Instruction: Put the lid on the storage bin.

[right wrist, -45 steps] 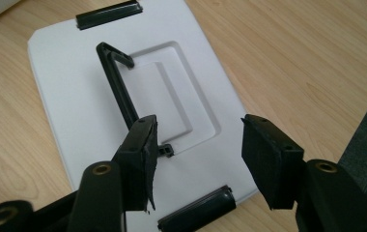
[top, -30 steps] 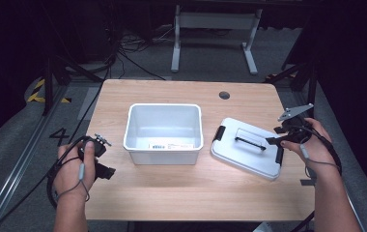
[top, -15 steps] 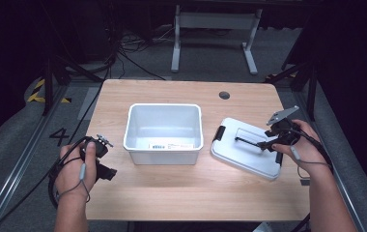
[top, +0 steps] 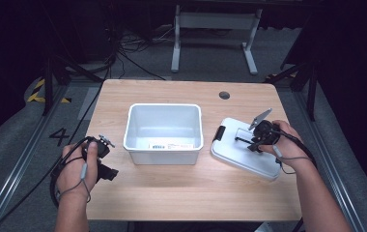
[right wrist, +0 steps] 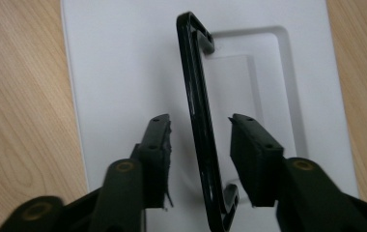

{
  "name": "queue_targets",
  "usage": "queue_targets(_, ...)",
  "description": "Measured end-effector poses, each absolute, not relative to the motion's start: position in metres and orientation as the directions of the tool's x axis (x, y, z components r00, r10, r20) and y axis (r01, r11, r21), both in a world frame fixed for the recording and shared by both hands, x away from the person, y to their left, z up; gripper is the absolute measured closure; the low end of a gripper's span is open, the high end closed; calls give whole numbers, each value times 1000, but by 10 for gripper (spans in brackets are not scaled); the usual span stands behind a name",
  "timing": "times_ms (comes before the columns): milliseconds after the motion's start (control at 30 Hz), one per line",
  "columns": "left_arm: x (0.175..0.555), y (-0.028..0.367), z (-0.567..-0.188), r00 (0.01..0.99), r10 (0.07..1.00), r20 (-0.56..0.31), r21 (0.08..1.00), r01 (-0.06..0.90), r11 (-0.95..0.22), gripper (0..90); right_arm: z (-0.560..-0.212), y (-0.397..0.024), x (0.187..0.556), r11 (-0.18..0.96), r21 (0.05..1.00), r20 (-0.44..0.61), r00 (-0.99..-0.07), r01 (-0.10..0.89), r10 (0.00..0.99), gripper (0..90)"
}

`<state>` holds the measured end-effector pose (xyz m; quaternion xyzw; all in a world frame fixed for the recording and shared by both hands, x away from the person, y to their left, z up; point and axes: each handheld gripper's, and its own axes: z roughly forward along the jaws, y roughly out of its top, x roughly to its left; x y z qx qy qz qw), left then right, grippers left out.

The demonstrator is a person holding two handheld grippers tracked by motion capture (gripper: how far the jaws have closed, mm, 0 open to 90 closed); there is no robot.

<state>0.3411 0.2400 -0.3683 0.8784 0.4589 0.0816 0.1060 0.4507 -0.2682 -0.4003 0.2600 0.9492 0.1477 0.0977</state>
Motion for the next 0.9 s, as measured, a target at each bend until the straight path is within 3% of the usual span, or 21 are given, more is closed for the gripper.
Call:
queue_targets(133,341,241,-367,583,812,39,261,778,-571,195,-397,-261,458,845,288,-126,-857,451,500,796)
queue_targets(333,341,243,-366,589,807,35,265,773,-576,197,-393,-255,460,877,230,-181,-866,423,465,845)
queue_targets(900,345,246,-363,622,783,6,292,747,-597,199,-331,-262,455,889,261,-182,-885,376,427,847)
